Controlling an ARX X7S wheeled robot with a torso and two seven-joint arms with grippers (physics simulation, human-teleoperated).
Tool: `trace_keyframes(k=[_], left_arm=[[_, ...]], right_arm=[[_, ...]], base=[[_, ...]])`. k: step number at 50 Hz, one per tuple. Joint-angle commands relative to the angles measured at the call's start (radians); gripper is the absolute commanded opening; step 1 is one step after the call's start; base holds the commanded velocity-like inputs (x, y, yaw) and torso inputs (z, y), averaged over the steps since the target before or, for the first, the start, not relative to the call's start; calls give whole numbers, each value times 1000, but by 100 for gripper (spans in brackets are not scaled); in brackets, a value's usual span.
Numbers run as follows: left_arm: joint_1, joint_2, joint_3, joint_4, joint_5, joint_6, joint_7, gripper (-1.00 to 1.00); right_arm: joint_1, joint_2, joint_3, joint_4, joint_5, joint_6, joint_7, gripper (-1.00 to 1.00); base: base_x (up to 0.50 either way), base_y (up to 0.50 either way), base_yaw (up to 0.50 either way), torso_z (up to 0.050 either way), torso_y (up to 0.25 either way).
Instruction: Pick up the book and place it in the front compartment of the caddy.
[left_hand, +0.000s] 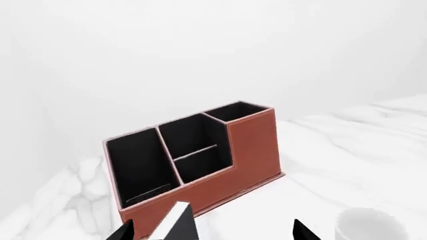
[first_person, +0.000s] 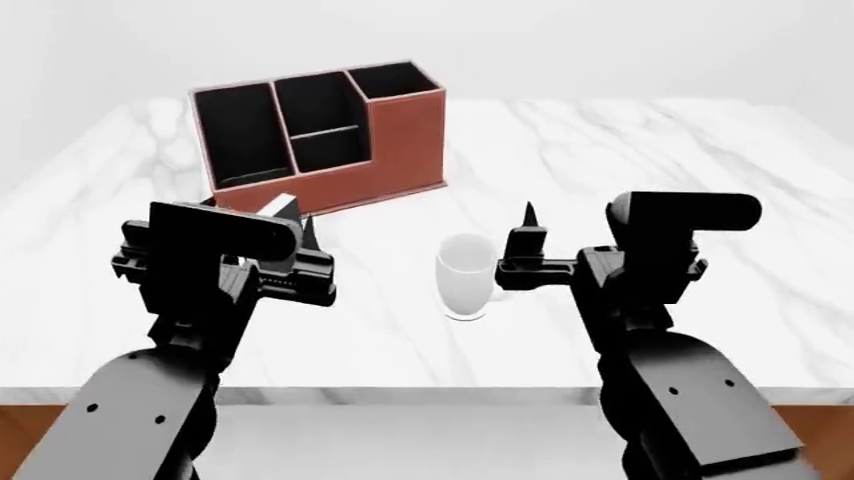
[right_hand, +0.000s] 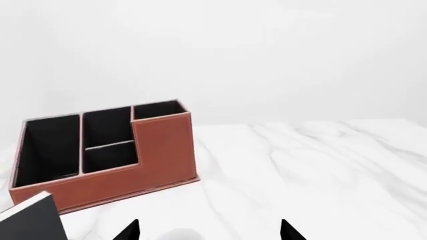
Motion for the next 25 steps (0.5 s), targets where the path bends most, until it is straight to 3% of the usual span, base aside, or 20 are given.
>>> trace_keyframes(k=[1,25], left_arm=[[-127,-43,6,111,-15,-224,12,100],[-124,-56,-2,102,-23,-217,11,100]], right_arm=[[170,3,22,-95,64,251,20,100],[167,15,8,-55,100,222,37,100]], base=[[500,0,0,0,0],[500,0,0,0,1]])
